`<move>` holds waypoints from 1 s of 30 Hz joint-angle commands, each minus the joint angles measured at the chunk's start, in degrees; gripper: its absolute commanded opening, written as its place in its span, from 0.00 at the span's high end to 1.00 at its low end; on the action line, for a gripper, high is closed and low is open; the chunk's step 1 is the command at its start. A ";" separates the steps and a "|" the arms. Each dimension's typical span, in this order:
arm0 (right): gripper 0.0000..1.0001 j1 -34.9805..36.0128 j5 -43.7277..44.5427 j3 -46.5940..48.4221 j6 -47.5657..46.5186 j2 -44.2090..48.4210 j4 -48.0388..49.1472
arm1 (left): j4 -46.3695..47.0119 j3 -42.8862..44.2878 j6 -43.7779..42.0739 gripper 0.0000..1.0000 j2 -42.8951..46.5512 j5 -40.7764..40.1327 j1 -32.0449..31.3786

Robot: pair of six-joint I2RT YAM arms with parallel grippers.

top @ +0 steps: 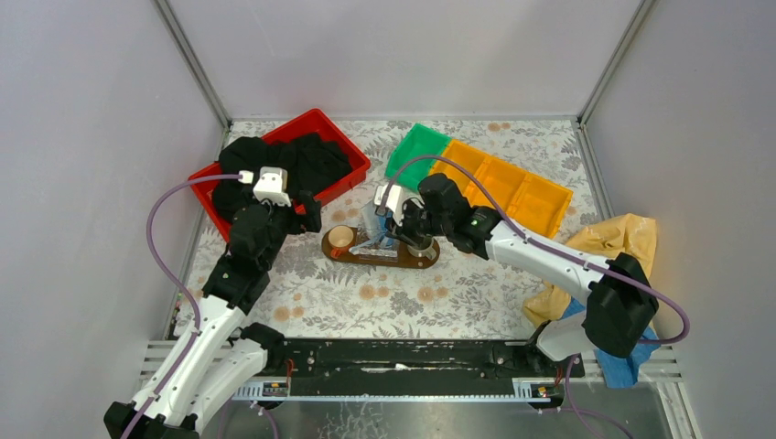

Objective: Prepare toiletry sets of a toothbrush and toothpaste on the tray

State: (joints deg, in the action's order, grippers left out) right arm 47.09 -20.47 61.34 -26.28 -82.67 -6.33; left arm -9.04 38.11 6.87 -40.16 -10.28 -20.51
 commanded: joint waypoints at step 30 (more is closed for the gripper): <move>0.83 3.18 -0.92 -3.67 -7.10 5.21 1.16 | 3.92 -0.62 -0.34 0.00 0.12 1.16 0.98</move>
State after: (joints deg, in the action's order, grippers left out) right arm 48.31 -22.96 58.17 -30.70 -79.96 -5.72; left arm -8.99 38.11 6.87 -40.16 -9.43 -20.12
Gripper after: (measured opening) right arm 0.226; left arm 0.998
